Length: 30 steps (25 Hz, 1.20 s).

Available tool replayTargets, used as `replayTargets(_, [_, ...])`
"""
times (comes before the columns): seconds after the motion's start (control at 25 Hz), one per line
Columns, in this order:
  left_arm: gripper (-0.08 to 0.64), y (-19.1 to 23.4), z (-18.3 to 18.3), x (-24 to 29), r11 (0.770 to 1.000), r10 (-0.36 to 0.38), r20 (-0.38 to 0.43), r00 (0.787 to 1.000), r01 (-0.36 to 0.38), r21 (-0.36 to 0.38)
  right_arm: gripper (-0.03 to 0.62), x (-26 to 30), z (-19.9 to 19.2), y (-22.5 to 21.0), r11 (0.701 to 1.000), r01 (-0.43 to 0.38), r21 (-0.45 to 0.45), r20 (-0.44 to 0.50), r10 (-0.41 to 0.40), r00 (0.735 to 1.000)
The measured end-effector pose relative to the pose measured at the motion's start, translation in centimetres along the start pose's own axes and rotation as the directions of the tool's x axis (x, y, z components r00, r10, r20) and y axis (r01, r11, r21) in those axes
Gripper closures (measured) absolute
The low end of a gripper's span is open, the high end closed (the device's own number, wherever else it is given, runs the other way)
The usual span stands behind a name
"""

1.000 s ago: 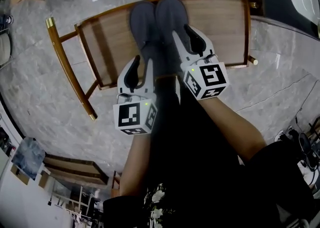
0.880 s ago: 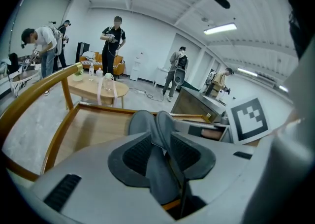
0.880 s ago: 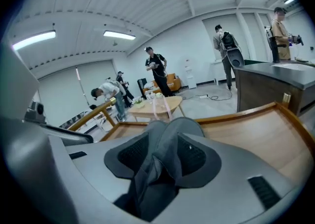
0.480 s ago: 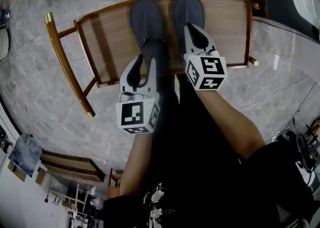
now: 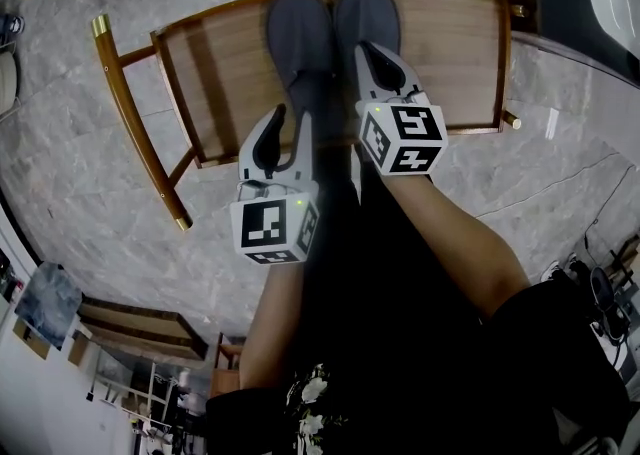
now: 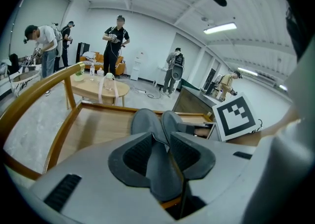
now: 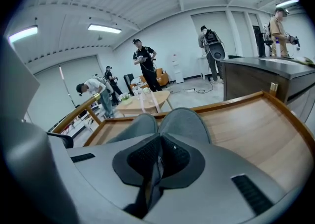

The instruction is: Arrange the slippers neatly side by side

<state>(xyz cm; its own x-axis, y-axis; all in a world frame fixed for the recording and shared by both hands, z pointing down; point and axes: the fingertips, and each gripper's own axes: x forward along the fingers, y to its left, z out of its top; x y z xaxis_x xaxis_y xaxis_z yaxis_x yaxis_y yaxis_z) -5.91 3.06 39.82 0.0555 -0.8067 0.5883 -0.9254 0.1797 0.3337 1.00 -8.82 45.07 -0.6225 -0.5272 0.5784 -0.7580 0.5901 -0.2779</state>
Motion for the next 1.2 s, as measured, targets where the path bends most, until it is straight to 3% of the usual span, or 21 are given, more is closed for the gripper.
replayTargets(0.2, [0.442,0.3,0.0,0.0,1.0,-0.007,0.011,1.0,0.007,-0.011,0.58,-0.1,-0.5,-0.4,0.996,0.012,0.09,-0.013,-0.011,1.0])
replayTargets(0.36, [0.442,0.0,-0.1,0.1,0.999,-0.034,0.01,0.999,0.035,-0.02,0.58,-0.5,-0.4,0.0,0.996,-0.012,0.089,-0.022,0.014,1.0])
replayTargets(0.6, [0.439,-0.4,1.1,0.1,0.998,-0.059,0.038,0.998,0.059,-0.012,0.45,-0.6,0.6,1.1,0.997,-0.079,0.023,-0.024,0.08,0.997])
replayTargets(0.76, [0.437,-0.3,1.1,-0.6,0.999,-0.053,0.04,0.998,0.053,-0.01,0.43,-1.7,1.1,2.2,0.994,-0.108,0.002,-0.009,0.108,0.994])
replayTargets(1.04, [0.437,-1.4,1.9,-1.3,0.998,-0.05,0.059,0.997,0.048,0.036,0.43,-4.1,2.6,2.7,0.988,-0.154,-0.002,0.051,0.154,0.987])
replayTargets(1.2, [0.444,-2.7,3.9,-3.4,0.995,-0.027,0.124,0.992,0.016,0.094,0.518,-8.6,4.8,4.0,0.968,-0.246,-0.047,0.099,0.249,0.963])
